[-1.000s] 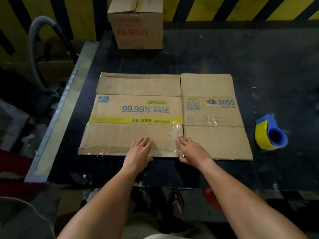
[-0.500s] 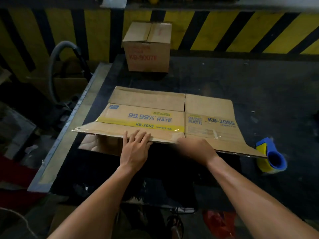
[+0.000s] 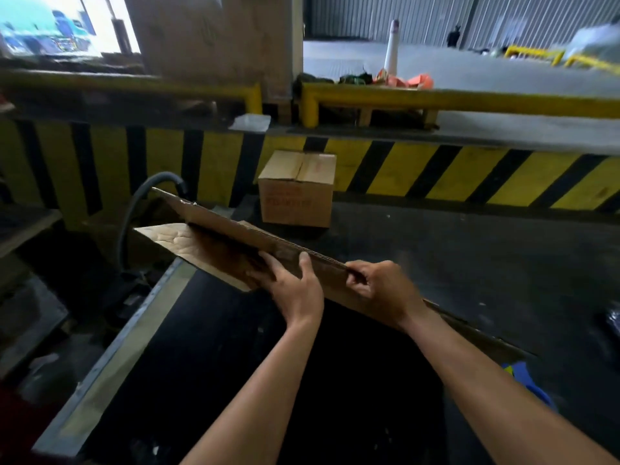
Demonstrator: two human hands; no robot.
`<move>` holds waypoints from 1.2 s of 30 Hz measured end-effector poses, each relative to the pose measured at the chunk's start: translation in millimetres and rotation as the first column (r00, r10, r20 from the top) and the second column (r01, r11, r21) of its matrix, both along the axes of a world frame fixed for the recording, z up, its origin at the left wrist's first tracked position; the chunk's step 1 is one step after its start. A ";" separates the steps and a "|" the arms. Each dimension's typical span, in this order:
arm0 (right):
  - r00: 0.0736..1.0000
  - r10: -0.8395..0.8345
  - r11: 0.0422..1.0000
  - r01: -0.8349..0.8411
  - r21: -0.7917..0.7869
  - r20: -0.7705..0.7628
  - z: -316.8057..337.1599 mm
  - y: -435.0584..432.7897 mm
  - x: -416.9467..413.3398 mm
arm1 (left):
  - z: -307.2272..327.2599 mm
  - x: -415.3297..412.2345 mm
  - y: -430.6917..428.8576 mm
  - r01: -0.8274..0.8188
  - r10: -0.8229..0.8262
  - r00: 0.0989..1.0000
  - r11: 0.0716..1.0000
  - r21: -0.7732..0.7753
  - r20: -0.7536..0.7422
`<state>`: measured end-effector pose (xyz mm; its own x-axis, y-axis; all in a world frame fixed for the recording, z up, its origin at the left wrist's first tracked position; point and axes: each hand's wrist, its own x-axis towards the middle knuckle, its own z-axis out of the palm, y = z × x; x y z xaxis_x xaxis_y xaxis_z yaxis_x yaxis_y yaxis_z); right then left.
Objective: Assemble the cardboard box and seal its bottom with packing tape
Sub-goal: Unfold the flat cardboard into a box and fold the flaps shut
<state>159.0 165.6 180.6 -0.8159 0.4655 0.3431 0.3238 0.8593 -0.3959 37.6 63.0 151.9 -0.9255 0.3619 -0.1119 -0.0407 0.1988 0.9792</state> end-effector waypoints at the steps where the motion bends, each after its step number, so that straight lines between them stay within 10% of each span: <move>1: 1.000 -0.005 1.000 0.005 -0.022 -0.029 10.1 0.0 -1.6 | 9.8 2.1 1.1 -0.033 0.035 0.998 0.999 0.026 -0.051; 6: 0.997 -0.017 0.998 0.012 -0.064 -0.074 55.4 -1.4 -4.4 | 49.9 -0.3 6.7 -0.112 0.134 0.965 0.988 0.108 -0.226; 14: 0.986 0.005 0.994 -0.024 -0.108 -0.169 89.0 -16.1 -5.0 | 95.3 12.7 12.8 0.082 -0.126 0.987 0.929 0.362 0.099; 23: 0.971 0.013 0.811 -0.150 -0.566 -0.238 125.2 -12.9 8.3 | 118.9 3.1 8.5 0.279 -0.275 0.960 0.948 0.151 -0.047; 36: 0.964 -0.138 0.610 -0.099 -0.786 -0.228 138.6 4.8 -19.9 | 129.2 -30.2 26.5 0.370 -0.363 0.921 0.929 0.021 -0.144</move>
